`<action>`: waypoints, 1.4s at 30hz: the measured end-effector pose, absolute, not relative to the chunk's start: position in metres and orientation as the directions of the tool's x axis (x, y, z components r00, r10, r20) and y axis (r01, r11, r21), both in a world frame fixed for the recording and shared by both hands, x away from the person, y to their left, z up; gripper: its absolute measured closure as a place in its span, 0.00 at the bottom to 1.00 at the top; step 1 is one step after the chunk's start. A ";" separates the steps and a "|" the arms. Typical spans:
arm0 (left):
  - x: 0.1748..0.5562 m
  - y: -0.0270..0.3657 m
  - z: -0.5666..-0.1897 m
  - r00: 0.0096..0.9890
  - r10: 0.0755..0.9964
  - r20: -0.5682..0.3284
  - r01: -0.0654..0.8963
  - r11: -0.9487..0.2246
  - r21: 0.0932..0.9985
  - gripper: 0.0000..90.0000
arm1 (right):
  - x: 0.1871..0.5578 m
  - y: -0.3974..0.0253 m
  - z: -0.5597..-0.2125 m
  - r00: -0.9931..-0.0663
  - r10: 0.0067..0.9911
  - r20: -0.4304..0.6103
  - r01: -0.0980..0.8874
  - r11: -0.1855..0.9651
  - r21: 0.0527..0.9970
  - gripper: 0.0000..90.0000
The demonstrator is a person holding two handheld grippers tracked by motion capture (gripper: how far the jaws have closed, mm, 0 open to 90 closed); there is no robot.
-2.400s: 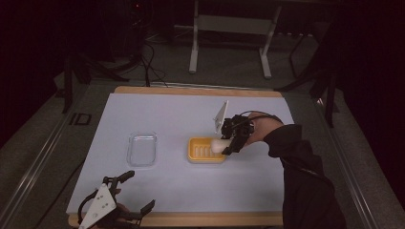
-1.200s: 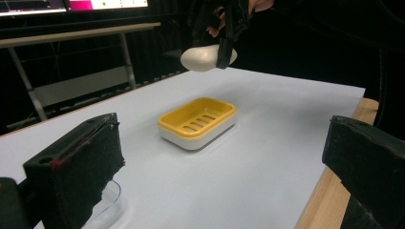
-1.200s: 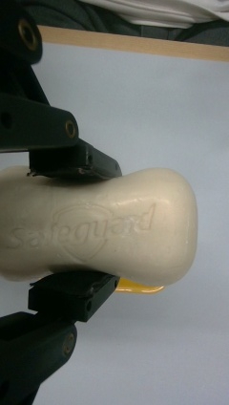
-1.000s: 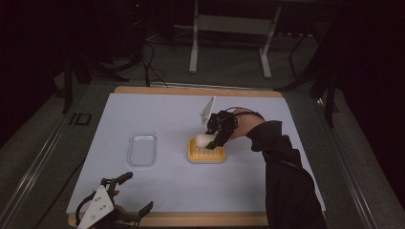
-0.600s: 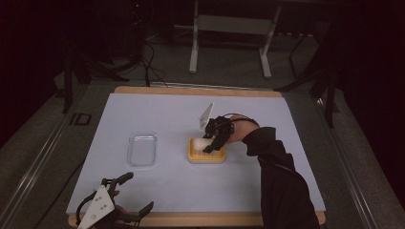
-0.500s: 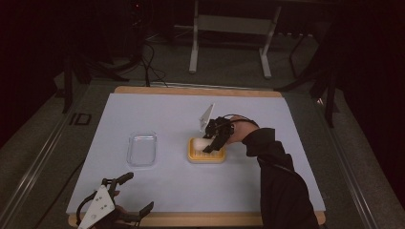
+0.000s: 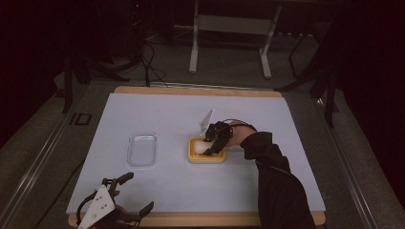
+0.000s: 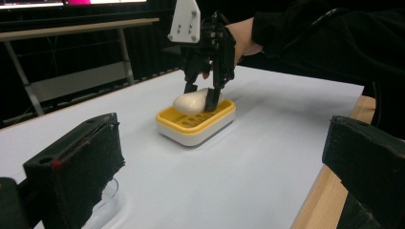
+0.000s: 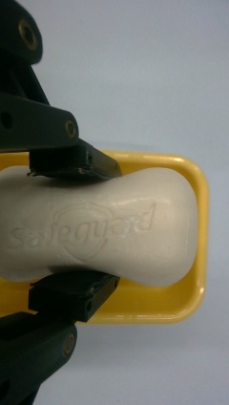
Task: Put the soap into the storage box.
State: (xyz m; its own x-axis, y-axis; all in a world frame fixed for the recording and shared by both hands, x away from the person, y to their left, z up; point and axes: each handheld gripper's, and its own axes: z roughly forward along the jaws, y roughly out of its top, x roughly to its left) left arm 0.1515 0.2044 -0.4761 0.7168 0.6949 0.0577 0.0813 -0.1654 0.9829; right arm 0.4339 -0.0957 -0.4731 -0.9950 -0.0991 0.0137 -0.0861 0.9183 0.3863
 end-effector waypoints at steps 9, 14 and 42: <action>0.152 0.204 -0.476 0.719 0.693 0.057 0.084 -0.167 0.982 0.00 | 0.436 -0.091 -0.484 -0.996 -0.086 0.015 -0.075 0.928 0.365 0.55; 0.152 0.204 -0.476 0.720 0.692 0.058 0.084 -0.169 0.982 0.00 | 0.437 -0.088 -0.489 -0.998 -0.070 0.005 -0.064 0.933 0.354 0.55; 0.152 0.203 -0.477 0.719 0.692 0.059 0.084 -0.171 0.982 0.00 | 0.428 -0.096 -0.453 -0.997 -0.072 0.016 -0.060 0.922 0.381 0.46</action>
State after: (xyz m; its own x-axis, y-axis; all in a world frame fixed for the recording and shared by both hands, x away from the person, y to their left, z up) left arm 0.1517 0.2034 -0.4766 0.7191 0.6923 0.0590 0.0843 -0.1713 0.9816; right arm 0.4281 -0.0964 -0.4528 -0.9973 -0.0716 0.0157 -0.0602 0.9225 0.3813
